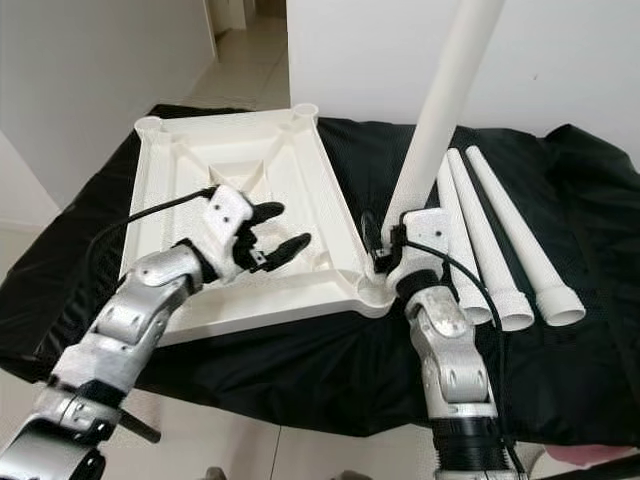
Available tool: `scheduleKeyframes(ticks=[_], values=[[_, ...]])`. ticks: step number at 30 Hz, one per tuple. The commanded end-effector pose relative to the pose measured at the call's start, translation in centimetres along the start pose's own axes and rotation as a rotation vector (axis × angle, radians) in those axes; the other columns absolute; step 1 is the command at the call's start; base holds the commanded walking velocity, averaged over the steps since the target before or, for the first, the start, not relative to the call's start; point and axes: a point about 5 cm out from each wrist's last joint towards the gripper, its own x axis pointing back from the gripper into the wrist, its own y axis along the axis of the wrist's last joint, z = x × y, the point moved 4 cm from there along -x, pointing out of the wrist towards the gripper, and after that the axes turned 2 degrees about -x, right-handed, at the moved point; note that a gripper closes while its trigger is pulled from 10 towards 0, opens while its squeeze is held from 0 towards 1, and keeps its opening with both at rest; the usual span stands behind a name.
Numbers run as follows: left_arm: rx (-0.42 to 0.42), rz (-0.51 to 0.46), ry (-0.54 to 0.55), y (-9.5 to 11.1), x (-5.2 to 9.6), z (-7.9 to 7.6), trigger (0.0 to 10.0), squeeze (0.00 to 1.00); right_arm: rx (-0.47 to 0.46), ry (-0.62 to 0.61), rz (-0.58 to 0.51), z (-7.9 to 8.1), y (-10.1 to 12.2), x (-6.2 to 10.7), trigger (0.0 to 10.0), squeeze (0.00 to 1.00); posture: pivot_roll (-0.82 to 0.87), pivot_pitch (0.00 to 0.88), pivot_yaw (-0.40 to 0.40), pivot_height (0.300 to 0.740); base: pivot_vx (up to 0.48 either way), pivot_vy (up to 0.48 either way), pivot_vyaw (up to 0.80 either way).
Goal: Building children table
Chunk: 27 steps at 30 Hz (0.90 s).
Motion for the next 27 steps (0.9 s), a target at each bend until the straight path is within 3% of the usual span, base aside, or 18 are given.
scheduleKeyframes(ticks=[1, 4, 9, 13, 19, 27], values=[[0.014, -0.005, -0.003, 0.2, 0.7, 0.0, 10.0, 0.0, 0.014, 0.015, -0.017, 0.2, 0.3, 0.2, 10.0, 0.0, -0.06, 0.0, -0.001, 0.74, 0.0, 0.0, 0.0], [0.022, -0.013, 0.005, 0.3, 1.2, 0.0, 10.0, 0.0, 0.009, 0.011, -0.008, 0.1, 0.0, 0.4, 10.0, 0.0, -0.05, 0.0, -0.008, 0.74, 0.0, 0.0, 0.0], [0.056, -0.033, -0.069, 0.3, 2.1, -1.0, 10.0, 0.0, 0.04, 0.033, 0.026, 0.5, -0.9, 0.8, 10.0, 0.0, -0.06, 0.0, -0.02, 0.74, 0.0, 0.0, 0.0], [0.07, -0.033, -0.08, 0.3, 2.2, -1.2, 10.0, 0.0, 0.047, 0.043, 0.03, 0.6, -1.0, 0.9, 10.0, 0.0, -0.06, 0.0, -0.02, 0.74, 0.0, 0.0, 0.0], [0.095, -0.039, -0.169, 1.1, 2.5, -3.4, 10.0, 0.0, 0.088, 0.099, 0.05, 1.1, -2.2, 1.3, 10.0, 0.0, -0.06, 0.0, -0.029, 0.74, 0.0, 0.0, 0.0], [0.09, -0.033, -0.191, 1.2, 2.6, -4.2, 10.0, 0.0, 0.152, 0.167, 0.048, 1.9, -2.4, 1.4, 10.0, 0.0, -0.05, 0.0, -0.032, 0.74, 0.0, 0.0, 0.0]])
